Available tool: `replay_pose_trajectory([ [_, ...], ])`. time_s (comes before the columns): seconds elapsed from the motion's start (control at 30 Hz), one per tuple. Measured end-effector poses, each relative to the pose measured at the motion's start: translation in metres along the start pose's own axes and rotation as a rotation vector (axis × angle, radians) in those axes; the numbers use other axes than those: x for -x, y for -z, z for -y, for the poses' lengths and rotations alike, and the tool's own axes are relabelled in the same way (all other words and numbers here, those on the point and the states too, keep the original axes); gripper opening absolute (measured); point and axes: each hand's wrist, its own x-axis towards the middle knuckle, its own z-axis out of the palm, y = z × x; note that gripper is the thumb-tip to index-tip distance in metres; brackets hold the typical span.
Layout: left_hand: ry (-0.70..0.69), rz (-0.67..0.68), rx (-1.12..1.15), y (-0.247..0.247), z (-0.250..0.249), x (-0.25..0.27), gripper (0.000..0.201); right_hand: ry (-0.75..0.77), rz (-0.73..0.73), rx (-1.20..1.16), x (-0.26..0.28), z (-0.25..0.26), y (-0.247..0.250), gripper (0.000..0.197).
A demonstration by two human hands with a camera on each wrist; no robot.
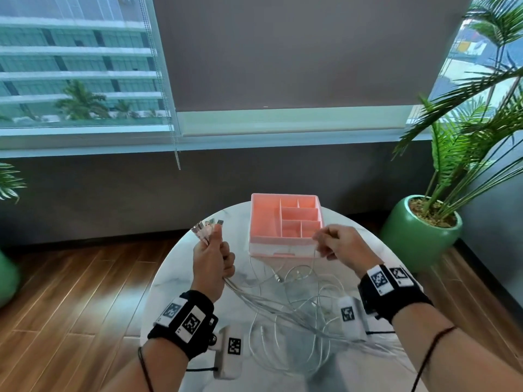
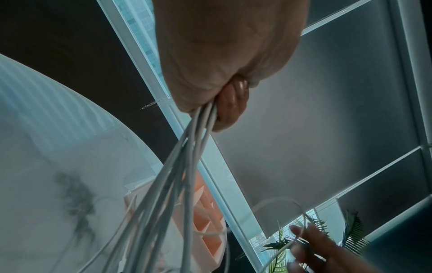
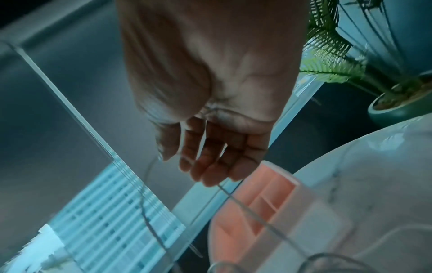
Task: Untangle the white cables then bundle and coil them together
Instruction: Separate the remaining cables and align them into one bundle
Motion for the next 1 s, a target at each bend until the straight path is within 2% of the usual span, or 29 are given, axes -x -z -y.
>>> replay_pose_trajectory([
  [0.1, 0.013, 0.029, -0.037, -0.003, 0.004, -0.002, 0.019, 0.073, 0.026, -0.199, -0.001, 0.032, -0.009, 0.018],
  [0.2, 0.030, 0.058, -0.042, -0.007, 0.004, 0.000, 0.020, 0.110, 0.136, -0.069, 0.000, 0.036, -0.029, 0.016],
  [0.27, 0.037, 0.071, -0.026, -0.010, 0.002, 0.001, 0.023, 0.130, 0.214, 0.036, 0.004, 0.028, -0.044, 0.005],
  [0.37, 0.048, 0.077, 0.023, -0.013, -0.002, 0.002, 0.029, 0.134, 0.352, 0.072, 0.010, 0.017, -0.068, 0.031],
  [0.43, 0.056, 0.083, 0.068, -0.016, -0.005, 0.003, 0.028, 0.118, 0.491, 0.070, 0.015, 0.011, -0.088, 0.041],
  [0.53, 0.057, 0.090, 0.099, -0.017, -0.008, 0.003, 0.028, 0.116, 0.579, 0.115, 0.015, -0.002, -0.111, 0.021],
  [0.67, 0.061, 0.074, 0.102, -0.009, -0.016, -0.002, 0.032, 0.121, 0.514, 0.203, 0.009, -0.017, -0.102, 0.011],
  [0.73, 0.058, 0.060, 0.104, -0.003, -0.020, -0.004, 0.034, 0.100, 0.464, 0.344, 0.004, -0.033, -0.089, 0.014],
  [0.8, 0.052, 0.048, 0.102, 0.002, -0.023, -0.006, 0.038, 0.008, 0.380, 0.500, 0.002, -0.054, -0.073, 0.020],
  [0.87, 0.039, 0.033, 0.095, 0.007, -0.026, -0.008, 0.040, -0.111, 0.265, 0.559, 0.004, -0.078, -0.052, 0.022],
  [1.0, 0.017, -0.007, 0.066, 0.016, -0.028, -0.014, 0.040, -0.299, 0.036, 0.499, 0.012, -0.111, -0.011, 0.022],
])
